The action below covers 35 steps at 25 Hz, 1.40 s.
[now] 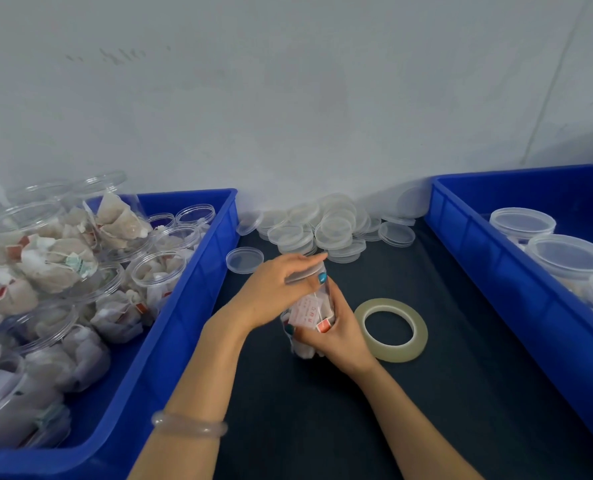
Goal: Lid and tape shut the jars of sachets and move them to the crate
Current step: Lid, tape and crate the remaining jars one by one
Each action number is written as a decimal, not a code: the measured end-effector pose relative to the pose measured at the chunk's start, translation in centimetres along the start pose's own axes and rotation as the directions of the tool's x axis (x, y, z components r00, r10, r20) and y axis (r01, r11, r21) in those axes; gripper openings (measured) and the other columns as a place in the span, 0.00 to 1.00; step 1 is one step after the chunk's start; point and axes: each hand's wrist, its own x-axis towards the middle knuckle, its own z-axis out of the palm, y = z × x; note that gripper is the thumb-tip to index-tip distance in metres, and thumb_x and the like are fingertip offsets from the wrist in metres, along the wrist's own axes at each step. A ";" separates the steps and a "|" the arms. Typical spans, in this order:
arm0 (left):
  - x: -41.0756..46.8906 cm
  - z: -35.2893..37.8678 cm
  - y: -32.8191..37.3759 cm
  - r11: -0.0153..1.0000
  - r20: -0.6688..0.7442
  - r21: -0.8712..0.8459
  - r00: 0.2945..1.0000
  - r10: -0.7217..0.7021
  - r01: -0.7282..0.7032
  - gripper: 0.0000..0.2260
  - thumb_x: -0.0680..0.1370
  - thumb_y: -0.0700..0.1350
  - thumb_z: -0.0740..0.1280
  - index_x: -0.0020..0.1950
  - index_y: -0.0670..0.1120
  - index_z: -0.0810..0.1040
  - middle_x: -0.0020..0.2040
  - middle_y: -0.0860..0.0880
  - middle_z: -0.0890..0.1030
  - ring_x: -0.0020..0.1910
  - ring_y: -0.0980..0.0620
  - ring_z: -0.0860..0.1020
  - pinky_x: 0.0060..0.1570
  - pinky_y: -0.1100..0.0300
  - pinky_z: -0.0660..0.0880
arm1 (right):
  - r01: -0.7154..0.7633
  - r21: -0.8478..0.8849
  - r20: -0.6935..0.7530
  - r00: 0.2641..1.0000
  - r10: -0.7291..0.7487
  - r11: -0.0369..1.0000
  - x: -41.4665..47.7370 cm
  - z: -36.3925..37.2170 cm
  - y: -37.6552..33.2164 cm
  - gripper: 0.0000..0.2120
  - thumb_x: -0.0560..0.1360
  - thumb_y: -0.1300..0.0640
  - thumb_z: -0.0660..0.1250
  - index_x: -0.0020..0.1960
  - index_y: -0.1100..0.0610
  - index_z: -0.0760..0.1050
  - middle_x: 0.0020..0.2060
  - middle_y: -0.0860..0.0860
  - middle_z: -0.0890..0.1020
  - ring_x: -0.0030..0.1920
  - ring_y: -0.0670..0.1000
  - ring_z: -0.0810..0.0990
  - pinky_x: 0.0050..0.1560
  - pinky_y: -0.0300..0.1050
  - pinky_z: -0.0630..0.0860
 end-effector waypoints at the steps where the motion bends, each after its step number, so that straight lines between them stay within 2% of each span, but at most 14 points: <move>1: 0.1 0.2 0.2 0.998 -0.036 0.054 0.999 -0.028 0.030 0.18 0.79 0.60 0.64 0.69 0.70 0.69 0.71 0.57 0.71 0.70 0.53 0.71 0.65 0.51 0.74 | 0.003 -0.014 -0.004 1.000 -0.003 1.000 0.0 0.1 0.1 0.32 0.68 0.64 0.77 0.67 0.47 0.71 0.55 0.52 0.82 0.57 0.54 0.82 0.54 0.46 0.79; 3: 0.3 1.3 0.7 0.914 -0.184 0.373 0.978 -0.096 0.160 0.23 0.80 0.65 0.57 0.75 0.66 0.64 0.68 0.51 0.73 0.66 0.48 0.73 0.60 0.51 0.76 | 0.008 -0.092 -0.020 1.000 -0.010 0.996 0.0 0.3 0.5 0.31 0.67 0.59 0.79 0.66 0.47 0.71 0.55 0.52 0.81 0.57 0.54 0.81 0.56 0.52 0.79; 4: 0.2 2.2 0.9 0.790 -0.275 0.563 0.956 -0.098 0.243 0.25 0.80 0.67 0.53 0.77 0.64 0.61 0.67 0.47 0.73 0.64 0.45 0.73 0.56 0.52 0.75 | 0.013 -0.158 -0.029 0.999 -0.018 0.987 -0.1 0.4 0.7 0.33 0.66 0.56 0.79 0.67 0.47 0.70 0.57 0.51 0.80 0.59 0.52 0.79 0.58 0.51 0.78; 7: -0.5 3.5 1.9 0.571 -0.397 0.721 0.909 -0.126 0.393 0.31 0.79 0.69 0.44 0.79 0.58 0.56 0.65 0.38 0.72 0.61 0.41 0.73 0.48 0.52 0.70 | 0.024 -0.354 -0.029 0.999 -0.036 0.935 -0.6 0.6 0.7 0.43 0.64 0.46 0.79 0.73 0.39 0.61 0.60 0.45 0.75 0.61 0.41 0.75 0.57 0.30 0.71; 9: -0.5 2.8 2.0 0.588 -0.354 0.706 0.916 -0.191 0.395 0.31 0.79 0.68 0.43 0.79 0.57 0.55 0.67 0.37 0.70 0.63 0.40 0.72 0.51 0.51 0.70 | 0.010 -0.387 -0.018 1.000 -0.019 0.922 -0.8 0.9 0.5 0.47 0.63 0.41 0.78 0.75 0.37 0.56 0.62 0.42 0.73 0.62 0.37 0.72 0.57 0.26 0.69; 11: -0.2 2.0 1.7 0.681 -0.288 0.660 0.944 -0.161 0.318 0.26 0.82 0.65 0.47 0.78 0.58 0.59 0.67 0.38 0.70 0.64 0.42 0.71 0.53 0.51 0.72 | 0.012 -0.348 -0.027 0.999 -0.023 0.937 -0.8 0.8 0.0 0.46 0.64 0.43 0.78 0.76 0.40 0.57 0.64 0.41 0.73 0.64 0.39 0.73 0.60 0.32 0.72; 14: -0.3 1.3 0.4 0.914 -0.168 0.391 0.985 -0.047 0.111 0.17 0.83 0.58 0.56 0.72 0.63 0.70 0.66 0.48 0.73 0.64 0.51 0.73 0.59 0.53 0.75 | 0.005 -0.164 -0.004 1.000 -0.006 0.986 -0.9 0.2 -0.7 0.38 0.67 0.52 0.79 0.73 0.47 0.66 0.62 0.44 0.79 0.63 0.46 0.78 0.60 0.44 0.77; 16: -0.4 0.8 -0.5 0.988 -0.083 0.152 0.997 0.006 0.007 0.14 0.82 0.58 0.59 0.66 0.66 0.76 0.63 0.58 0.78 0.63 0.59 0.75 0.59 0.59 0.75 | -0.083 -0.014 0.071 0.994 0.083 0.996 -1.2 -0.4 -1.2 0.34 0.66 0.50 0.78 0.69 0.49 0.69 0.58 0.47 0.82 0.58 0.49 0.81 0.54 0.46 0.79; 19: -1.0 0.0 -0.8 0.998 -0.006 -0.066 1.000 0.003 -0.003 0.14 0.77 0.66 0.59 0.61 0.73 0.76 0.54 0.74 0.78 0.56 0.74 0.75 0.48 0.73 0.72 | -0.287 0.141 0.152 0.952 0.266 0.947 -1.5 -1.1 -1.7 0.34 0.61 0.46 0.76 0.64 0.54 0.72 0.53 0.51 0.84 0.54 0.51 0.84 0.50 0.41 0.79; 24: -0.7 0.2 -1.0 0.997 0.056 -0.067 0.998 0.040 -0.036 0.14 0.73 0.75 0.55 0.57 0.82 0.70 0.51 0.84 0.71 0.52 0.84 0.69 0.45 0.72 0.69 | -0.392 0.133 0.283 0.895 0.344 0.910 -1.3 -2.2 -2.4 0.28 0.62 0.46 0.73 0.58 0.59 0.76 0.45 0.51 0.85 0.47 0.50 0.84 0.48 0.40 0.78; 26: -0.6 0.3 -1.1 0.995 0.014 -0.073 0.998 0.066 -0.065 0.09 0.77 0.68 0.58 0.55 0.82 0.71 0.51 0.84 0.71 0.53 0.85 0.68 0.42 0.77 0.71 | -0.377 0.028 0.257 0.898 0.358 0.926 -1.6 -2.4 -2.9 0.28 0.63 0.43 0.74 0.60 0.53 0.76 0.48 0.48 0.86 0.50 0.47 0.84 0.49 0.38 0.78; 29: -0.5 0.5 -1.8 0.986 -0.140 -0.004 0.976 0.166 -0.168 0.12 0.77 0.62 0.63 0.58 0.77 0.74 0.57 0.77 0.75 0.60 0.76 0.70 0.51 0.78 0.71 | -0.206 -0.309 0.106 0.963 0.249 0.928 -2.3 -3.3 -3.0 0.28 0.68 0.45 0.77 0.66 0.45 0.73 0.56 0.41 0.83 0.58 0.41 0.80 0.56 0.38 0.77; 32: 0.1 1.9 -2.5 0.957 -0.223 0.219 0.945 0.239 -0.190 0.19 0.74 0.60 0.65 0.65 0.67 0.75 0.64 0.65 0.73 0.63 0.66 0.70 0.58 0.71 0.66 | -0.095 -0.675 -0.101 0.994 0.035 0.732 -3.3 -6.3 -3.1 0.27 0.69 0.44 0.77 0.65 0.46 0.74 0.58 0.36 0.78 0.60 0.36 0.74 0.63 0.38 0.71; 35: 0.8 3.2 -2.3 0.902 -0.258 0.394 0.921 0.292 -0.176 0.22 0.75 0.57 0.67 0.69 0.59 0.76 0.67 0.57 0.72 0.66 0.59 0.68 0.62 0.67 0.63 | -0.096 -0.852 -0.054 0.994 0.096 0.515 -4.4 -9.1 -2.7 0.31 0.65 0.37 0.76 0.64 0.44 0.73 0.60 0.35 0.72 0.64 0.37 0.65 0.67 0.40 0.66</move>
